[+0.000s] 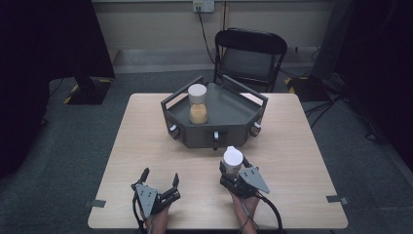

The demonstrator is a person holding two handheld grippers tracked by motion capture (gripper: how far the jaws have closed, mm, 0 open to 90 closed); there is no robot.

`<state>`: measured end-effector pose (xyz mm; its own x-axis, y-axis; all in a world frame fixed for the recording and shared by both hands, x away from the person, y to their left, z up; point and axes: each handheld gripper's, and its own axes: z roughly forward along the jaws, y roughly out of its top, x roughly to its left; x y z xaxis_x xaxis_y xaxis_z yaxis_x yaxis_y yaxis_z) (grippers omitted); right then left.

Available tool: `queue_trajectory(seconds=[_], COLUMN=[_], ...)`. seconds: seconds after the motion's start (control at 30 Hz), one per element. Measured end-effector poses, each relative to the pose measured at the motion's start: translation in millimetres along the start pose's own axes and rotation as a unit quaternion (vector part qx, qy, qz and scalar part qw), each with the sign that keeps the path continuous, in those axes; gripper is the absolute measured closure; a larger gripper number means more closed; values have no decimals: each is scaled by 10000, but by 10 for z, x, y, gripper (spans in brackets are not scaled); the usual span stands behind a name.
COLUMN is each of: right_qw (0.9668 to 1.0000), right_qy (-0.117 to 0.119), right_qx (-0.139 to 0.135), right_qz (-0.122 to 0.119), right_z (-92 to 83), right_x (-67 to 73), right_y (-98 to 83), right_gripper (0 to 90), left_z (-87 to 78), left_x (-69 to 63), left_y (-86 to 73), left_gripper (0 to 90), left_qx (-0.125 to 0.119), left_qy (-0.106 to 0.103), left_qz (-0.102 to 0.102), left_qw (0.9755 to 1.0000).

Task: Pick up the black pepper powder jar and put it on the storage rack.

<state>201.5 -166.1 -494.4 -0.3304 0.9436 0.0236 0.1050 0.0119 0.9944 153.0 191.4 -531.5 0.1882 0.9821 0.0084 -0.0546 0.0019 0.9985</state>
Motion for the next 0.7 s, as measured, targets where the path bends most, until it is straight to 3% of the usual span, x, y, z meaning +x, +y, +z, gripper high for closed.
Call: queue_trajectory(seconds=[0.33,0.7], right_qw=[10000,10000], right_qy=[78,31], right_qx=[5,53], right_qz=[-18,26], right_z=[29,19], right_x=[-25,-18], right_y=[-18,15], right_gripper=[293,302], left_z=[-1,0], left_x=[0,0], left_y=[2,0], left_gripper=[13,13], left_qx=[5,-1], left_qy=[1,0], left_qz=[2,1], left_qw=[10000,10000])
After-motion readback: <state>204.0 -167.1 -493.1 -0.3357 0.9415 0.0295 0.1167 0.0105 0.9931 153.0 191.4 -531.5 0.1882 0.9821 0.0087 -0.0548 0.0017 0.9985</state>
